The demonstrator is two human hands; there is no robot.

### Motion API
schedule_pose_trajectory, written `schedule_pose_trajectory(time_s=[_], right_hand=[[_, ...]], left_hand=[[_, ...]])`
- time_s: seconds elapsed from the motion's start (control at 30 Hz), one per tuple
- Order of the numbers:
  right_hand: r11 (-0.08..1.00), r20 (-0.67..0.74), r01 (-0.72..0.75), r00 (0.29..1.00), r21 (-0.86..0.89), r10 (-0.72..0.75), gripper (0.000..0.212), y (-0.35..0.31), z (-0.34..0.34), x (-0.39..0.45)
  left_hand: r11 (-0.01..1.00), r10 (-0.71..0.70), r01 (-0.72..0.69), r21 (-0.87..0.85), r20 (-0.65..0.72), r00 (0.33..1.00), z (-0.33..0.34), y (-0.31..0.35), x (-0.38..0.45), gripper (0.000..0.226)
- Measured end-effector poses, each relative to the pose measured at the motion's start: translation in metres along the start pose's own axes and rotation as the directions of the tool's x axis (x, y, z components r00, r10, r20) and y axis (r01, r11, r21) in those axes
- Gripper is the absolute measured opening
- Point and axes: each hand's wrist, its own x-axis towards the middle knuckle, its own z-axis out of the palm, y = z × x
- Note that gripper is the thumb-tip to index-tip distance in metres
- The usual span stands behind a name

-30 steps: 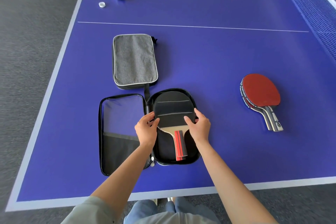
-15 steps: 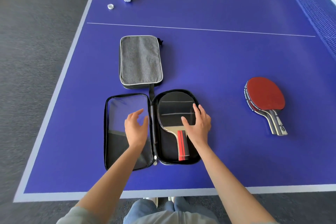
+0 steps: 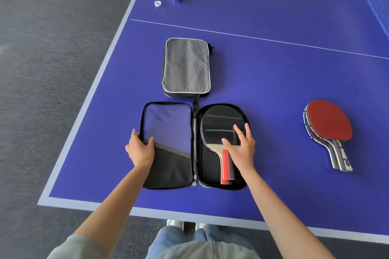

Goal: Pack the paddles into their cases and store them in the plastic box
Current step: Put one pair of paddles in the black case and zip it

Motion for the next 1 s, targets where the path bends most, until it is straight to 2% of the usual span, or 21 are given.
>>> schedule_pose_trajectory(time_s=[0.03, 0.07, 0.13, 0.23, 0.4, 0.47, 0.5, 0.53, 0.57, 0.6, 0.63, 0.67, 0.7, 0.73, 0.77, 0.8, 0.87, 0.93, 1.0], right_hand=[[1.000, 0.004, -0.011, 1.000, 0.012, 0.011, 0.061, 0.001, 0.001, 0.002], [1.000, 0.009, -0.019, 1.000, 0.024, 0.018, 0.061, 0.001, 0.001, 0.003], [0.999, 0.012, -0.028, 1.000, 0.038, 0.028, 0.062, 0.000, 0.000, 0.002], [0.997, 0.013, -0.041, 0.999, 0.058, 0.040, 0.062, -0.002, -0.002, 0.002], [0.998, 0.041, -0.064, 0.997, 0.012, 0.064, 0.063, -0.011, -0.008, 0.002], [0.999, 0.018, -0.011, 1.000, -0.052, 0.012, 0.059, -0.015, -0.014, 0.002], [0.997, 0.001, 0.038, 0.999, -0.061, -0.038, 0.054, -0.018, -0.017, 0.001], [0.997, 0.004, 0.079, 0.997, -0.002, -0.079, 0.048, -0.025, -0.021, 0.000], [0.987, 0.050, 0.076, 0.995, 0.140, -0.084, 0.040, -0.031, -0.027, 0.000], [0.941, 0.145, 0.004, 0.988, 0.339, -0.056, 0.035, -0.039, -0.034, 0.000], [0.833, 0.279, -0.130, 0.960, 0.538, -0.030, 0.033, -0.047, -0.041, 0.000], [0.696, 0.392, -0.270, 0.920, 0.666, -0.018, 0.034, -0.051, -0.047, 0.003], [0.602, 0.450, -0.354, 0.893, 0.716, -0.009, 0.036, -0.052, -0.052, 0.009], [0.603, 0.466, -0.364, 0.884, 0.710, -0.015, 0.035, -0.052, -0.057, 0.014], [0.661, 0.445, -0.324, 0.896, 0.676, -0.015, 0.030, -0.050, -0.061, 0.017], [0.743, 0.384, -0.256, 0.923, 0.619, -0.002, 0.022, -0.046, -0.064, 0.021], [0.831, 0.271, -0.202, 0.960, 0.519, 0.064, 0.010, -0.031, -0.069, 0.029], [0.873, 0.204, -0.222, 0.968, 0.435, 0.145, 0.010, -0.009, -0.068, 0.036], [0.916, 0.173, -0.233, 0.967, 0.326, 0.185, 0.018, 0.006, -0.066, 0.037]], left_hand=[[0.999, -0.007, 0.007, -0.038, 0.009, 1.000, -0.006, 0.004, 0.004, 0.021], [0.998, -0.010, 0.011, -0.068, 0.022, 1.000, -0.014, 0.006, 0.006, 0.013], [0.990, -0.025, 0.034, -0.140, 0.070, 0.997, -0.030, 0.014, 0.004, 0.015], [0.966, 0.042, -0.001, -0.259, 0.154, 0.987, -0.044, 0.033, -0.006, 0.011], [0.950, 0.154, -0.061, -0.306, 0.291, 0.944, -0.019, 0.076, -0.035, 0.036], [0.941, 0.180, -0.071, -0.330, 0.312, 0.933, 0.001, 0.093, -0.050, 0.042], [0.934, 0.186, -0.065, -0.351, 0.323, 0.928, 0.010, 0.099, -0.056, 0.037], [0.925, 0.188, -0.055, -0.376, 0.329, 0.925, 0.017, 0.105, -0.062, 0.029], [0.918, 0.194, -0.049, -0.393, 0.336, 0.922, 0.026, 0.111, -0.068, 0.023], [0.916, 0.208, -0.060, -0.396, 0.343, 0.916, 0.035, 0.116, -0.075, 0.022], [0.920, 0.236, -0.093, -0.380, 0.349, 0.907, 0.045, 0.120, -0.082, 0.024], [0.927, 0.278, -0.151, -0.343, 0.357, 0.892, 0.054, 0.124, -0.090, 0.027], [0.927, 0.332, -0.229, -0.297, 0.370, 0.867, 0.063, 0.127, -0.097, 0.029], [0.911, 0.401, -0.319, -0.260, 0.387, 0.830, 0.072, 0.129, -0.103, 0.027], [0.878, 0.478, -0.421, -0.227, 0.407, 0.778, 0.079, 0.129, -0.107, 0.022], [0.835, 0.545, -0.513, -0.199, 0.440, 0.714, 0.085, 0.128, -0.109, 0.017], [0.778, 0.592, -0.605, -0.171, 0.522, 0.614, 0.092, 0.120, -0.109, 0.023], [0.762, 0.604, -0.629, -0.157, 0.524, 0.601, 0.093, 0.110, -0.107, 0.035], [0.725, 0.639, -0.685, -0.072, 0.444, 0.629, 0.093, 0.098, -0.102, 0.042]])
